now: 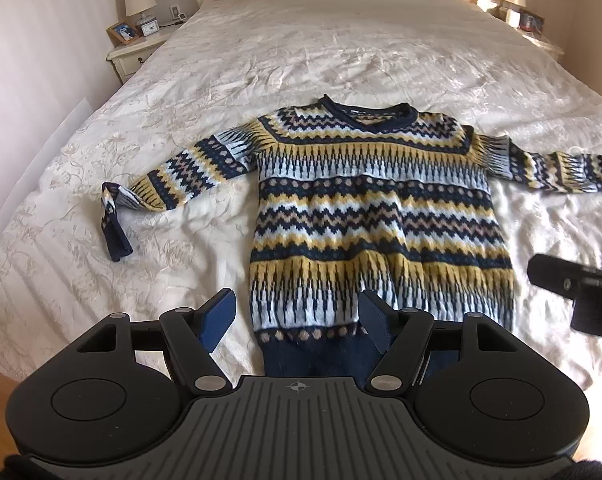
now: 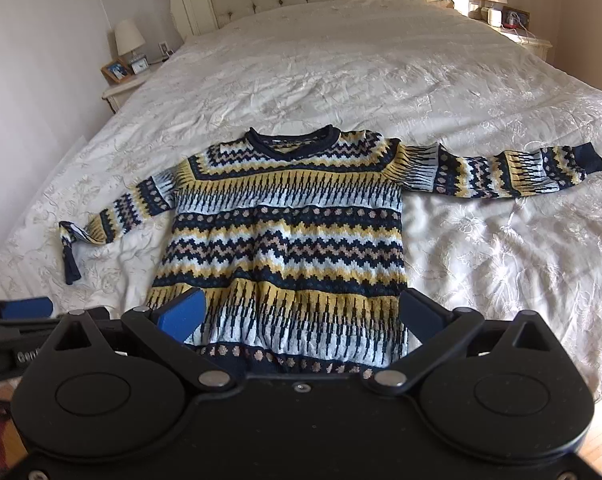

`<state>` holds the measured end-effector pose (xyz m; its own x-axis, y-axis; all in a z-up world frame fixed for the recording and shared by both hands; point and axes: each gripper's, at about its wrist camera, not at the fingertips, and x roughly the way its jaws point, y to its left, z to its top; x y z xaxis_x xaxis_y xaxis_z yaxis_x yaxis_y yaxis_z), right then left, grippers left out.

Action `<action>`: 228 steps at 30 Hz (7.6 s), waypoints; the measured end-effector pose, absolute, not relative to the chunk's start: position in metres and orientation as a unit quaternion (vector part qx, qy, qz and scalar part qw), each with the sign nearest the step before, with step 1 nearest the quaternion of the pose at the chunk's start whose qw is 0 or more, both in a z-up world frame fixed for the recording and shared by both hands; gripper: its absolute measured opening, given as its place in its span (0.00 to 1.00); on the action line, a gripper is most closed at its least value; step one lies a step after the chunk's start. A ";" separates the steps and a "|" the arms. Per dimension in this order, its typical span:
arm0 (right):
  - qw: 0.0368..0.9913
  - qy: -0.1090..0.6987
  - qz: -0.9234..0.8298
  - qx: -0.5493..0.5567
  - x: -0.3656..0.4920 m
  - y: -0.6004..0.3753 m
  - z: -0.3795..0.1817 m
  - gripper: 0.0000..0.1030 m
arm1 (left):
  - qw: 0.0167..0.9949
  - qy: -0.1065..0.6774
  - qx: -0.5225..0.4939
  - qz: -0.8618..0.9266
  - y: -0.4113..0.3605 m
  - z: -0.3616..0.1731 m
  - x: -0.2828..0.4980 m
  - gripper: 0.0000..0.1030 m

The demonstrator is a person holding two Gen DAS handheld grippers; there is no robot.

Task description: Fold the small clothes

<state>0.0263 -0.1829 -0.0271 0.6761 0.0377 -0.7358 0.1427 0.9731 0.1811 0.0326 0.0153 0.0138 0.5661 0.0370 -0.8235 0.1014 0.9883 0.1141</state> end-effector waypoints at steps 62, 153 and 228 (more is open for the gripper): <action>0.907 0.391 -0.091 0.128 0.074 -0.152 -0.028 0.99 | 0.864 0.493 0.072 -0.074 0.041 -0.003 0.103 0.45; 0.851 0.387 -0.284 0.212 0.160 -0.606 -0.085 0.56 | 0.860 0.502 0.076 -0.050 -0.060 -0.031 0.230 0.40; 0.871 0.434 0.133 0.188 0.377 -0.102 -0.081 0.11 | 0.851 0.524 0.032 0.030 0.172 -0.056 0.243 0.40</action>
